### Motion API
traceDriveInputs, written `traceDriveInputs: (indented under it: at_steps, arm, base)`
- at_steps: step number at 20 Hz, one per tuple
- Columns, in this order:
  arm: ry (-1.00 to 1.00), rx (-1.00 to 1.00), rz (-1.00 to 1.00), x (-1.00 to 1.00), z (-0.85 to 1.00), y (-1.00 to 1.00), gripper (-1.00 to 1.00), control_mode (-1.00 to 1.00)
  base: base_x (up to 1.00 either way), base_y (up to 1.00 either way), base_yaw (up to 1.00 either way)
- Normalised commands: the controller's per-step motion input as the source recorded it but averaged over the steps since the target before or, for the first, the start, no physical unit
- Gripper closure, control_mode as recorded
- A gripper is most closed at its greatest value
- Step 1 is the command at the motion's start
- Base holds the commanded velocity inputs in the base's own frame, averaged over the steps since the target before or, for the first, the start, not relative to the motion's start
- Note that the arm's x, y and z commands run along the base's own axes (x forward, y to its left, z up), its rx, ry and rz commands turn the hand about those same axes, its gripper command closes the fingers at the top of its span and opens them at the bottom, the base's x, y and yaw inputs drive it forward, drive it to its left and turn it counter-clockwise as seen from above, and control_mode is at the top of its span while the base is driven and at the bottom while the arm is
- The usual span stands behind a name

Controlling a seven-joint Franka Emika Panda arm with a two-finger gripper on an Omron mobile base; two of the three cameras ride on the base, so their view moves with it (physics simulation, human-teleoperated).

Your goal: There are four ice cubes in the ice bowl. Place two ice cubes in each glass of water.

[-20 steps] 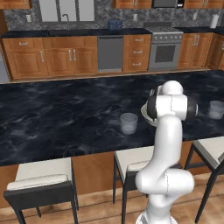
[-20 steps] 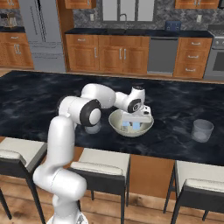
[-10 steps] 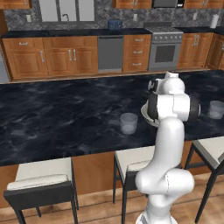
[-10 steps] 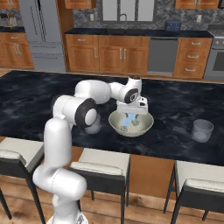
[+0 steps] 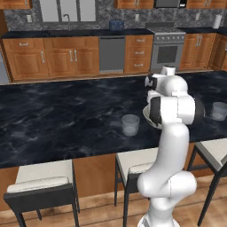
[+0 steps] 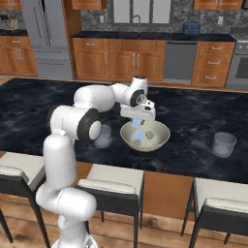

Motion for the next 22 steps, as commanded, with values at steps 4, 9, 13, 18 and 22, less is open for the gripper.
traceDriveInputs:
  at_steps: [4, 9, 13, 18, 22]
  arm:
    - [0.00, 0.00, -0.09, -0.12, 0.15, 0.56, 1.00, -1.00]
    - [0.00, 0.00, -0.09, -0.07, 0.12, 0.70, 1.00, -1.00]
    - [0.00, 0.00, -0.08, -0.14, 0.15, 0.59, 1.00, -1.00]
    - [0.00, 0.00, -0.09, -0.17, 0.15, 0.54, 1.00, -1.00]
    - [0.00, 0.00, -0.08, -0.14, 0.08, 0.51, 1.00, -1.00]
  base:
    - [0.00, 0.00, 0.00]
    - [0.00, 0.00, 0.00]
    - [0.00, 0.00, 0.00]
    - [0.00, 0.00, 0.00]
    - [0.00, 0.00, 0.00]
